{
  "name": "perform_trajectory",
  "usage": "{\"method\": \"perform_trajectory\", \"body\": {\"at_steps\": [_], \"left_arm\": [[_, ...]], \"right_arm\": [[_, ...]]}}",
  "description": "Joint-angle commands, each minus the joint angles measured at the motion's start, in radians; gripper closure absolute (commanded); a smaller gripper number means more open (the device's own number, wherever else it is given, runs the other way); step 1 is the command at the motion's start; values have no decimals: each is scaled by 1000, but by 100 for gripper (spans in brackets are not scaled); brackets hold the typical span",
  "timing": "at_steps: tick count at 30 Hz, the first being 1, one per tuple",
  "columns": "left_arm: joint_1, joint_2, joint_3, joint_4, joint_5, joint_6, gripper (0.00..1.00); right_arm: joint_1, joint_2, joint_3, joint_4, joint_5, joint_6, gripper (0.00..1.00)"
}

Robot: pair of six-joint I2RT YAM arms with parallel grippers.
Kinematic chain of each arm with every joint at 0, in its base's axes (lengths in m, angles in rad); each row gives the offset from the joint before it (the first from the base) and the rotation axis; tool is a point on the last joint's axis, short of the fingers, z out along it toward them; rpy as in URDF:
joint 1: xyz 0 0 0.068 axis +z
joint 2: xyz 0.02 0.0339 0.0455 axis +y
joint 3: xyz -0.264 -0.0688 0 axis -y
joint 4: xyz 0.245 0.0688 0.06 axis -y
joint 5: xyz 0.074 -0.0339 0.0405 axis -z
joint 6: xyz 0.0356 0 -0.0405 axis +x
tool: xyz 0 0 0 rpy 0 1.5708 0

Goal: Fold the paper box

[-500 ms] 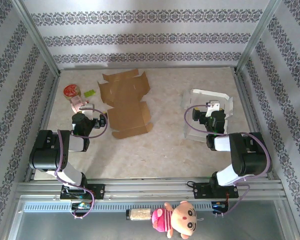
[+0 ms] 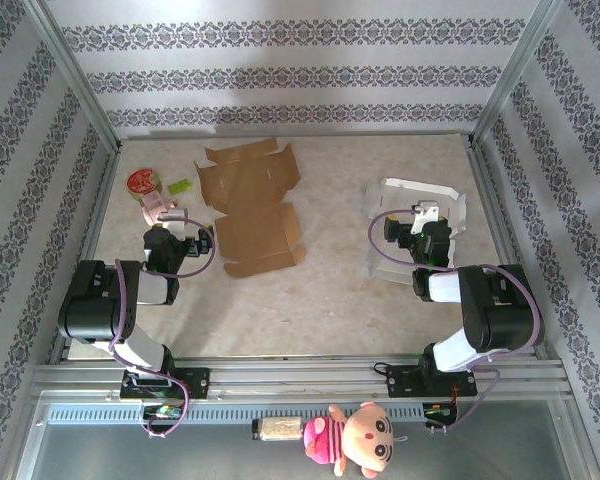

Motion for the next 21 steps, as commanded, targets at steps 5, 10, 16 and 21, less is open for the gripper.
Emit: {"method": "perform_trajectory", "body": {"at_steps": [5,10,16,21], "left_arm": [[-10,-126,-29,-9,-92,-21,1],[-38,-424,80,-442,-280,-184,1],[-71,-557,337,-1002,-21,-624,1],[-266,-486,456,-1198,173,-792,1]], "right_arm": [[9,-164,48,-199,30,10,2],[21,-394,154,-540,19,221,2],[74,-258,531,-1029,-315,417,3],[157,86,934,-1350,-420,350,6]]}}
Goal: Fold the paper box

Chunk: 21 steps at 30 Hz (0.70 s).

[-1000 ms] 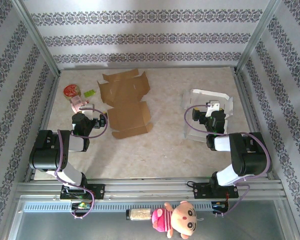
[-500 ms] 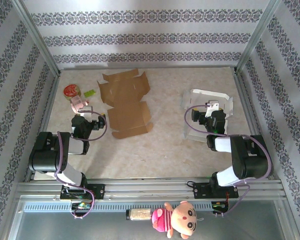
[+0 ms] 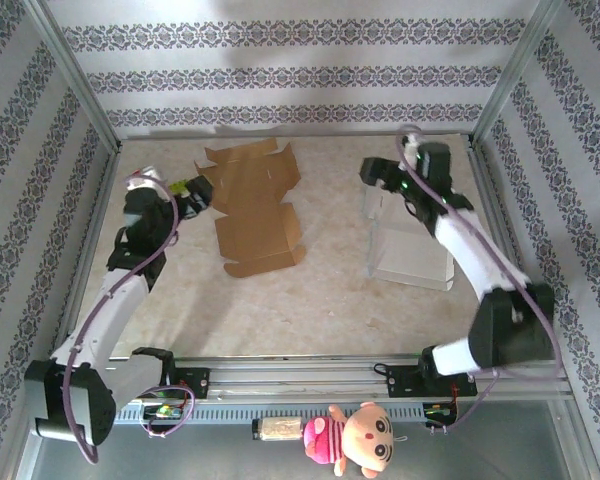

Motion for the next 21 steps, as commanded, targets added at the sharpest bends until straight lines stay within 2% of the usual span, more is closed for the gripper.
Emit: {"method": "perform_trajectory", "body": {"at_steps": [1,3,6,9,15,21], "left_arm": [[-147,51,20,-271,173,-210,1],[-277,77,17,-251,166,-240,1],[-427,104,4,-217,126,-280,1],[-517,109,-26,-184,62,-299,1],[-533,10,-79,-270,-86,-267,1],[-527,-129,-89,-402,-222,-209,1]], "right_arm": [[49,193,177,-318,-125,-5,6],[73,328,306,-334,-149,-17,6],[99,526,528,-383,-194,2,9],[129,693,711,-383,-183,70,11],[206,979,1053,-408,-78,145,14],[237,1171,1274,-429,-57,232,22]]}}
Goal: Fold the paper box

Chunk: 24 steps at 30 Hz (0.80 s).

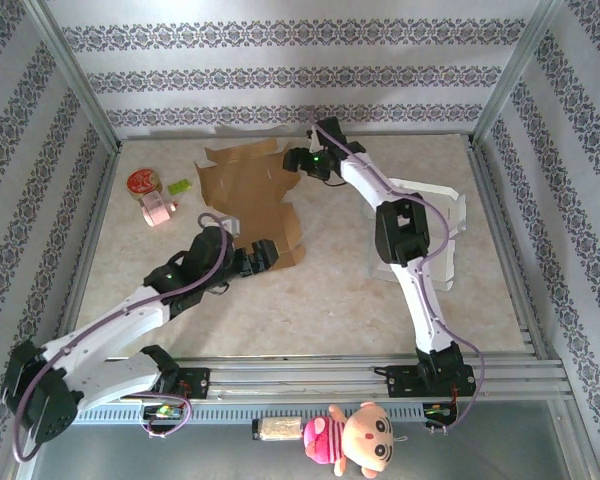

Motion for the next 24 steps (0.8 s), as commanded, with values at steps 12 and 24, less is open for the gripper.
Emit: {"method": "perform_trajectory", "body": {"at_steps": [12,24], "left_arm": [[81,-118,36,-257,-221,44,1],[526,155,101,-115,97,163,0]], "right_arm": [[30,24,36,-54,6,1,100],[14,-456,-671,44,-41,-237,100]]}}
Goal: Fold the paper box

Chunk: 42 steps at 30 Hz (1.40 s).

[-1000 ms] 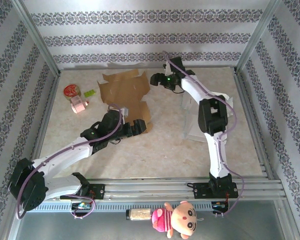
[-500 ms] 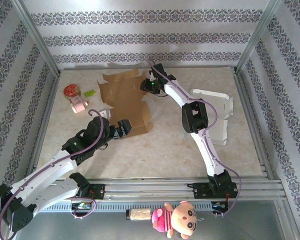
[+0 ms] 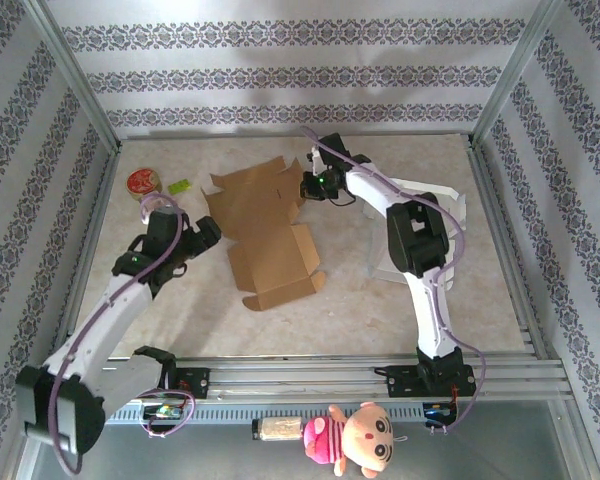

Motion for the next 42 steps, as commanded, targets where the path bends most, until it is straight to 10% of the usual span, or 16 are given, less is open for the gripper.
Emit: {"method": "perform_trajectory", "body": {"at_steps": [1,12,17,23,30,36,42], "left_arm": [[68,118,30,102,157,38,1],[105,585,83,442,459,0,18],[104,669,84,490,523,-14,53],[104,605,45,476,468,38,98],[103,524,26,542,481,194,100],[84,418,-31,705,497,369,100],[34,288,-114,810,468,617,100]], "right_arm": [[-12,-129,-172,38,-25,-86,100],[18,-287,-431,107,40,-114,100],[22,-297,-445,115,78,-118,100],[22,-388,-432,78,221,-145,58],[84,-585,-436,189,267,-410,21],[222,-556,-442,304,301,-1049,12],[232,-305,-95,23,306,-1305,13]]}}
